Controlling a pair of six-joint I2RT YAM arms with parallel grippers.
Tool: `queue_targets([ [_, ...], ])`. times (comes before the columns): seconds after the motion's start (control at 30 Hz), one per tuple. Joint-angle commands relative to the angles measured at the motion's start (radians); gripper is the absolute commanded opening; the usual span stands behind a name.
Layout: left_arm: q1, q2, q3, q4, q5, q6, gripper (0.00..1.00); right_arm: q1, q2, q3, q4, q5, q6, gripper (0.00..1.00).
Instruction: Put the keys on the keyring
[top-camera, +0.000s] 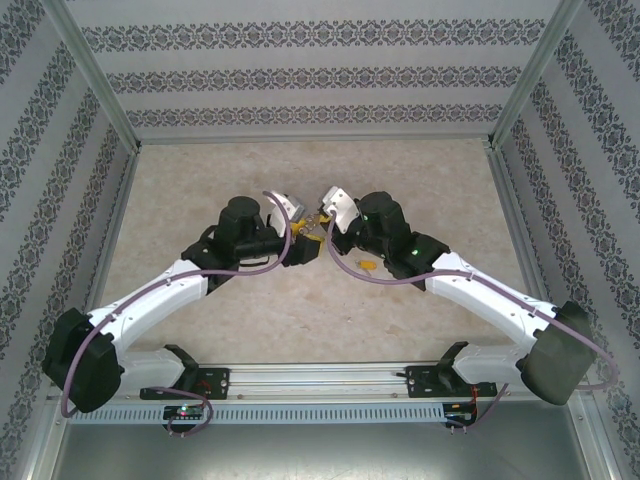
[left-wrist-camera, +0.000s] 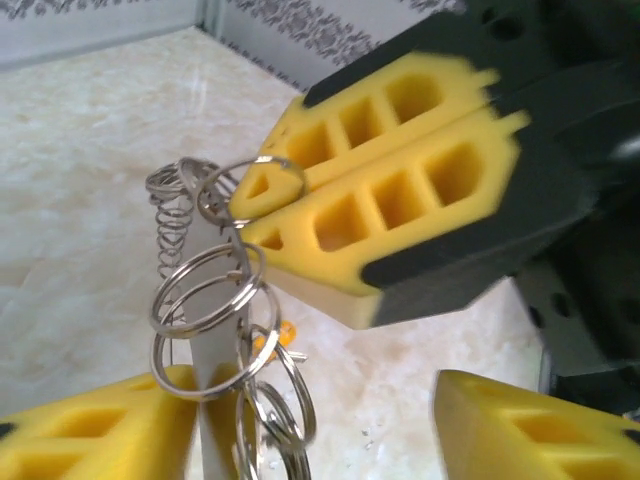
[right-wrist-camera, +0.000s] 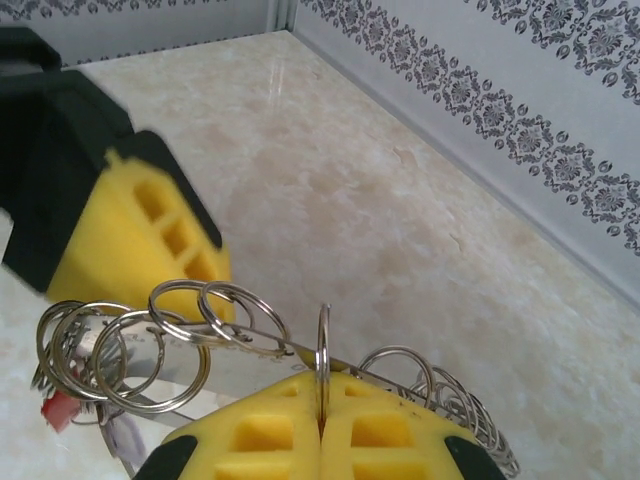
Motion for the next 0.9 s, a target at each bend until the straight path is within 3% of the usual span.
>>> queue_targets([
  [0.0,-0.023,0.023,0.049,-0.104,-0.136,0.074,0.5,0.013,-0.022,0.042,0.053,0.029,0.063,0.0],
  [0.13,-0.023,0.028,0.065,-0.123,-0.159,0.097,0.33,0.029,-0.029,0.045,0.057,0.018,0.083,0.0],
  [0.3,-0.023,0.012,0.074,-0.147,-0.19,0.118,0.02,0.042,-0.029,0.046,0.055,0.022,0.08,0.0],
  [0.33,-0.023,0.007,0.069,-0.144,-0.193,0.115,0.0,0.044,-0.03,0.044,0.056,0.02,0.079,0.0],
  [0.47,-0.023,-0.026,0.038,-0.105,-0.194,0.098,0.0,0.041,-0.044,0.041,0.035,-0.011,0.056,0.0],
  [0.57,-0.023,-0.053,0.006,-0.063,-0.184,0.098,0.0,0.018,-0.07,0.033,-0.006,-0.088,-0.005,0.23],
  [0.67,-0.023,-0.087,-0.034,-0.009,-0.147,0.137,0.0,-0.059,-0.134,0.002,-0.094,-0.304,-0.165,0.39],
  [0.77,-0.024,-0.121,-0.057,-0.002,-0.067,0.238,0.0,-0.163,-0.211,-0.003,-0.271,-0.508,-0.364,0.45],
  [0.87,-0.02,-0.148,-0.072,-0.016,0.003,0.348,0.0,-0.28,-0.269,-0.009,-0.337,-0.648,-0.423,0.54],
])
